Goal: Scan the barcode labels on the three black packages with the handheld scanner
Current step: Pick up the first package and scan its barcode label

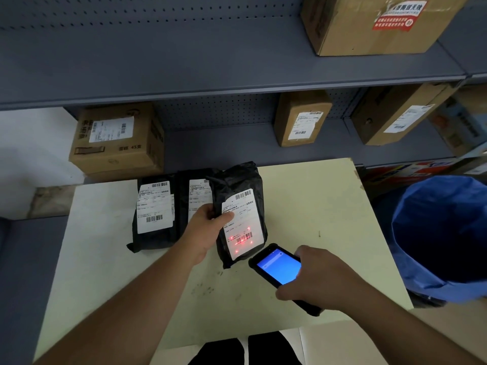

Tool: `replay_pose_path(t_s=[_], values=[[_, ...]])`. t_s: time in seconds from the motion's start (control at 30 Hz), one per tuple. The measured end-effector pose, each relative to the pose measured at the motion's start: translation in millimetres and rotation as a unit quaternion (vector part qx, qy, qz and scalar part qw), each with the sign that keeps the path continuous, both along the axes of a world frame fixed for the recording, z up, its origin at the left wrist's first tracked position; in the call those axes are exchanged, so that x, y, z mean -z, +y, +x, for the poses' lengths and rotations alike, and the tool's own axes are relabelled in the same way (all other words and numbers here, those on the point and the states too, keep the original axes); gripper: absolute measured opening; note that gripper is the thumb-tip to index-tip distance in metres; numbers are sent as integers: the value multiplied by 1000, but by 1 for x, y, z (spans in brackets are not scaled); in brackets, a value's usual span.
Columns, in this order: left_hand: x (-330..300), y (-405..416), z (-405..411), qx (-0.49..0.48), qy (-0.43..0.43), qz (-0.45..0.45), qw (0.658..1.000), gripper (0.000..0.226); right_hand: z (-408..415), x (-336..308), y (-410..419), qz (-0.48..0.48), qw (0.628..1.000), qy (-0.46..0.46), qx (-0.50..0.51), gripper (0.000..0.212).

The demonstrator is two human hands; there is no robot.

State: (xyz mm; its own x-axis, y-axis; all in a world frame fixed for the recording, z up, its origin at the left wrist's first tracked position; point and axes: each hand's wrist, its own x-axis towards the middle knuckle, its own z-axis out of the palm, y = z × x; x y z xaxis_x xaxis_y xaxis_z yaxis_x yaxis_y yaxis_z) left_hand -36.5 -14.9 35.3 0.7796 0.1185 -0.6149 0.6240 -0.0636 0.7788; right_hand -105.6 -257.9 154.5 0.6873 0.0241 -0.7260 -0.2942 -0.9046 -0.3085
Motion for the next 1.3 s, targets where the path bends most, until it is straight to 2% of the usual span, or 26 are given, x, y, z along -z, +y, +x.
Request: replay_pose_path(t_s=[1.0, 1.17, 1.3], values=[[6, -7, 2, 13, -8, 32, 999, 37, -9, -6, -20, 3, 999, 18, 31, 59], [12, -18, 8, 19, 15, 34, 999, 40, -4, -4, -30, 3, 999, 18, 45, 58], [20, -34, 15, 13, 39, 16, 999, 32, 1, 2, -40, 2, 998, 17, 55, 55]])
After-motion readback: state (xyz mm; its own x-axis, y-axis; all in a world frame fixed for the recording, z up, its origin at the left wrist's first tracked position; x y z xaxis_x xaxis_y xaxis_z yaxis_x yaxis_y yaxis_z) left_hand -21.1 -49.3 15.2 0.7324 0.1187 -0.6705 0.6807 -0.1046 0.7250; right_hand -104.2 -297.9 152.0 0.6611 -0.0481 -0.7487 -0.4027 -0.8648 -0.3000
